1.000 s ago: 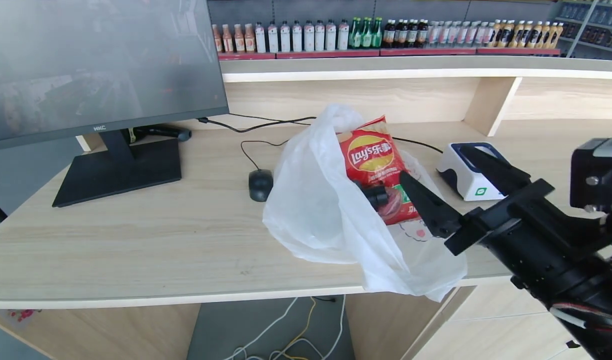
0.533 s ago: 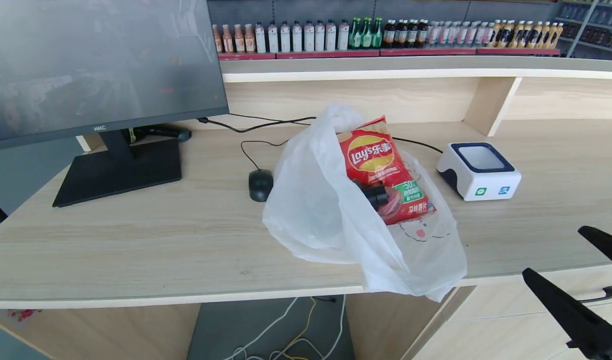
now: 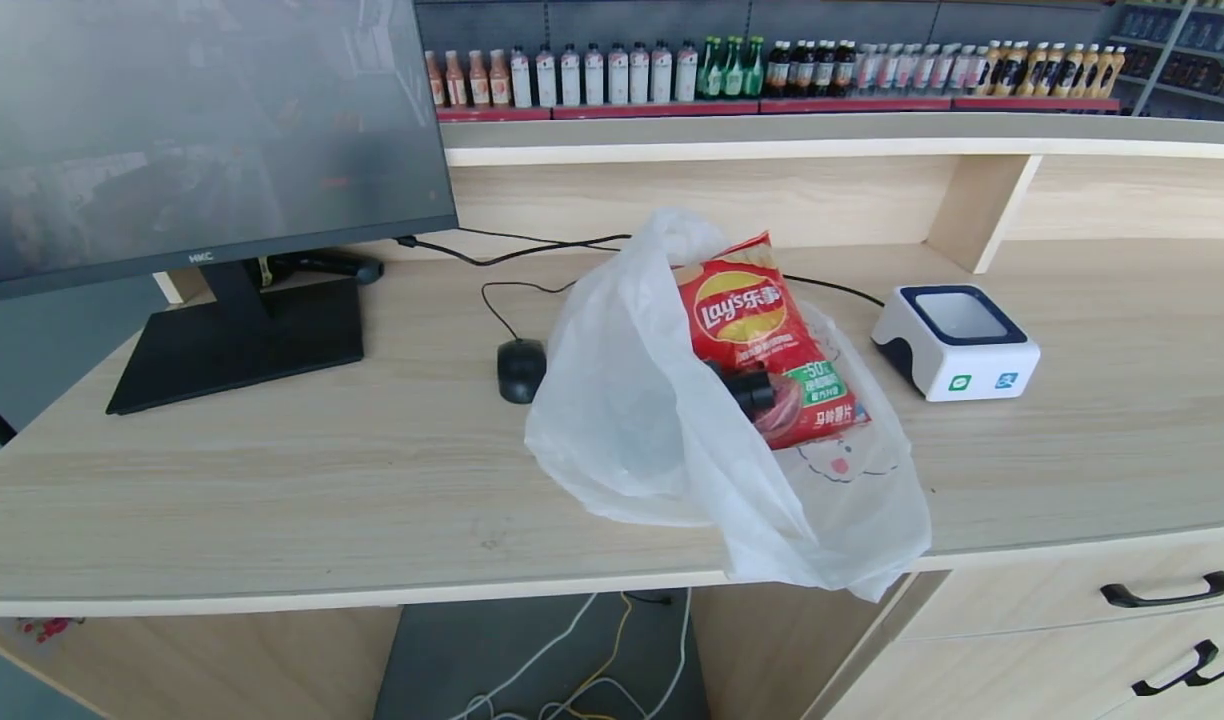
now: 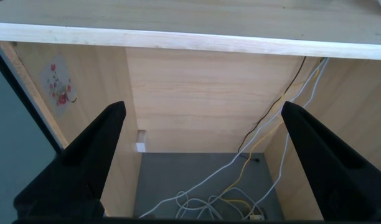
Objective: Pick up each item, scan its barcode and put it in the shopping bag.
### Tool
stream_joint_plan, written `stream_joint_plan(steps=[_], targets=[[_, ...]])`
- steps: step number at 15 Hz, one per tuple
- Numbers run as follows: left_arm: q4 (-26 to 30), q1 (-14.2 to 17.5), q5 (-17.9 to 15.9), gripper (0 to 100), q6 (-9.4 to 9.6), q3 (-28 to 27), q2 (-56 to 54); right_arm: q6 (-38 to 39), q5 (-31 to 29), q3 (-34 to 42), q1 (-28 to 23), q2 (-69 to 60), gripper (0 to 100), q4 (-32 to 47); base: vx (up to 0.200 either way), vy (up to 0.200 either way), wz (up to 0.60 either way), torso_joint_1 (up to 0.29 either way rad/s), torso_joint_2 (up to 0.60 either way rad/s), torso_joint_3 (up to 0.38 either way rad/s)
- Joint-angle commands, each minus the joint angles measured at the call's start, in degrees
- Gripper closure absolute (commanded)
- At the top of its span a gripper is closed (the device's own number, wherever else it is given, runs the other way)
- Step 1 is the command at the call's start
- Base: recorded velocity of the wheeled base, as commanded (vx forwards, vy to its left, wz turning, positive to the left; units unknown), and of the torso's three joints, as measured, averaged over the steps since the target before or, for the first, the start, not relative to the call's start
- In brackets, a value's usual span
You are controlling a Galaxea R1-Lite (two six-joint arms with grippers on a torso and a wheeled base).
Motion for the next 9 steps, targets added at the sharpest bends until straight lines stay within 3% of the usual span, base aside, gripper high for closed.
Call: stream_joint_plan(steps=[1, 6, 9], targets=[[0.0, 0.0, 0.0, 0, 0.0, 0.0, 0.0, 1.5, 0.6, 0.0, -0.1, -7.0, 0, 1.9, 0.0, 0.0, 0.0, 0.0, 0.0, 0.0], [0.0, 0.0, 0.0, 0, 0.0, 0.0, 0.0, 4.9, 0.3, -0.1, 0.0, -1.4, 0, 2.5, 0.0, 0.0, 0.0, 0.0, 0.0, 0.0], [0.0, -0.1, 0.0, 0, 0.0, 0.0, 0.0, 4.7, -3.2, -0.2, -8.1, 3.2, 0, 2.4, 0.0, 0.0, 0.0, 0.0, 0.0, 0.0]])
